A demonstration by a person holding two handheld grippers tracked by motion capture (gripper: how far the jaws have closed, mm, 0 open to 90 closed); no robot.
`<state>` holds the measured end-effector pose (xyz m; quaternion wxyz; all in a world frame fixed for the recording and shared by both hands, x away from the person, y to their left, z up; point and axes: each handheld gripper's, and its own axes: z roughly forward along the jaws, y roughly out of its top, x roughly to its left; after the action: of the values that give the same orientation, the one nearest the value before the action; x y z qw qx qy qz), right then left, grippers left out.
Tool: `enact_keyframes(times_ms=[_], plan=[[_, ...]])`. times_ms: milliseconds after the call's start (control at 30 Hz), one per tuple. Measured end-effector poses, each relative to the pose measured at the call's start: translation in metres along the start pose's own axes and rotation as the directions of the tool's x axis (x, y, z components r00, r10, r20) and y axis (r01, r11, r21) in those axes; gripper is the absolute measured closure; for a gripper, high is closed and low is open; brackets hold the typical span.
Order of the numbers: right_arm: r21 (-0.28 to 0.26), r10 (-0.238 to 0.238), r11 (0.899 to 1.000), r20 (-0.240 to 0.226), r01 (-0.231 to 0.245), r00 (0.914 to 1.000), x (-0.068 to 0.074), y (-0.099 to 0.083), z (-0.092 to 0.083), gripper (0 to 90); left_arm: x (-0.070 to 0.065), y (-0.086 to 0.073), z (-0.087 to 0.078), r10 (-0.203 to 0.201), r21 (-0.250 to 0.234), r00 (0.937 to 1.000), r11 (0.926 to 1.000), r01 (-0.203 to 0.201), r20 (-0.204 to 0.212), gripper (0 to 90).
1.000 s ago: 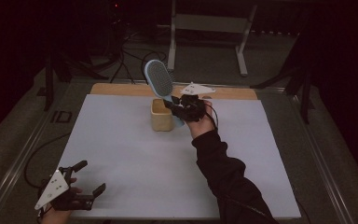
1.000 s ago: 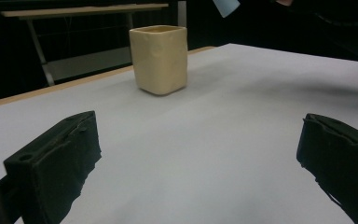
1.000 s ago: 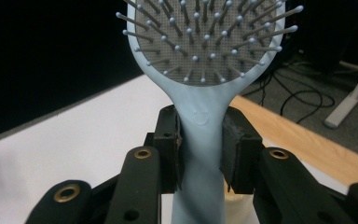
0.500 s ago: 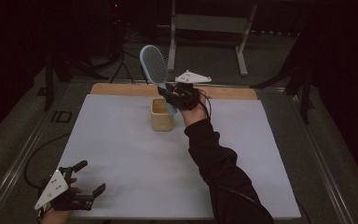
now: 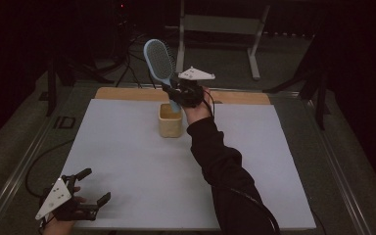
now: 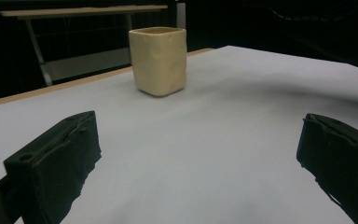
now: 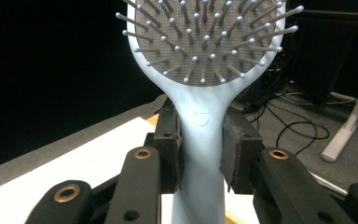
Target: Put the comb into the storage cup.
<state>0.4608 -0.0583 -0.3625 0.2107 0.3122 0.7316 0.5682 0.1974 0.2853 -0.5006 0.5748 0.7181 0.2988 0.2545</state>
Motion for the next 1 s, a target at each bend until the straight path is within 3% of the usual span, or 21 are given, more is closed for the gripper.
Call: enact_keyframes(times_ms=[533,1000], plan=[[-0.053,0.023,0.998,0.032,-0.021,0.9992,-0.003,0.008,0.022,70.8,0.000,0.000,-0.001,-0.006,-0.011,1.0000,0.9999,0.006,0.004,0.0],[-0.042,0.056,0.998,0.049,-0.054,0.9972,-0.011,-0.019,0.036,70.8,0.000,0.000,-0.001,-0.009,-0.011,0.9999,0.9999,0.009,0.009,0.0]])
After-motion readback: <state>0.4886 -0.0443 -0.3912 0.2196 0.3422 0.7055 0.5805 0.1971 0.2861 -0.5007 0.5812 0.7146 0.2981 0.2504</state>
